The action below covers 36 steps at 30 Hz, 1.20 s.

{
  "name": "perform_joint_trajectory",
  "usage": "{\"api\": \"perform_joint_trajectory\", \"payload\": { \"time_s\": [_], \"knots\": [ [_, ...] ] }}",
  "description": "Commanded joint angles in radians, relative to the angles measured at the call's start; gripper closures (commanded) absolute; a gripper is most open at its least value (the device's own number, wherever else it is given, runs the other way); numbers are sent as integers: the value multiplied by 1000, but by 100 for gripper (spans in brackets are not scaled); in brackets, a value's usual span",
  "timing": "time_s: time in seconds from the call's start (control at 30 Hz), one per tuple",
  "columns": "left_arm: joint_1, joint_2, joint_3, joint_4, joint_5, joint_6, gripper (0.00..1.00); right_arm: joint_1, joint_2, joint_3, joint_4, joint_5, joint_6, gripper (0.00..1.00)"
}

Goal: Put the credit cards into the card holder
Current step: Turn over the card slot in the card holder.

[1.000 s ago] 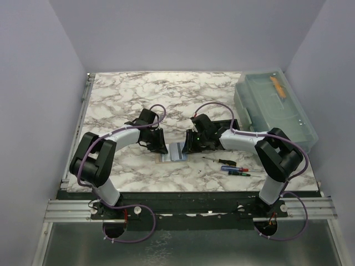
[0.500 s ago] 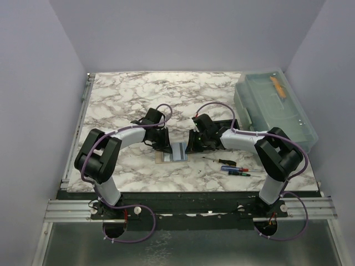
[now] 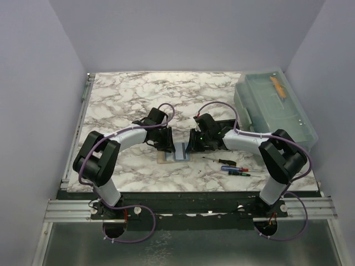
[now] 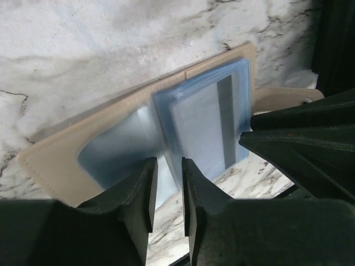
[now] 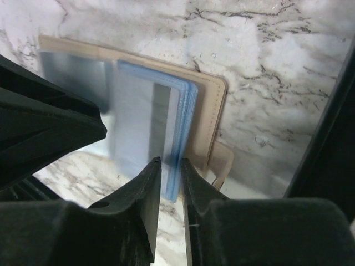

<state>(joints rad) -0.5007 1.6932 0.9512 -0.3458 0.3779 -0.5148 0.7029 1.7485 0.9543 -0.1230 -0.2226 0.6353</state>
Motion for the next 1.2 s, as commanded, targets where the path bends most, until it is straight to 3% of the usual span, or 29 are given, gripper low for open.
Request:
{"api": "perform_joint_trajectory", "payload": {
  "time_s": [0.0, 0.33, 0.57, 1.17],
  "knots": [
    [-12, -99, -12, -20, -33, -1, 70, 3, -81, -23, -19, 1, 1, 73],
    [-12, -61, -14, 39, 51, -32, 91, -38, -82, -52, 57, -106, 28, 65],
    [-12, 16, -50, 136, 78, -62, 96, -52, -46, -60, 89, -136, 35, 62],
    [-12, 35, -95, 140, 37, -47, 99, -54, 7, -47, 114, -214, 29, 60]
  ]
}}
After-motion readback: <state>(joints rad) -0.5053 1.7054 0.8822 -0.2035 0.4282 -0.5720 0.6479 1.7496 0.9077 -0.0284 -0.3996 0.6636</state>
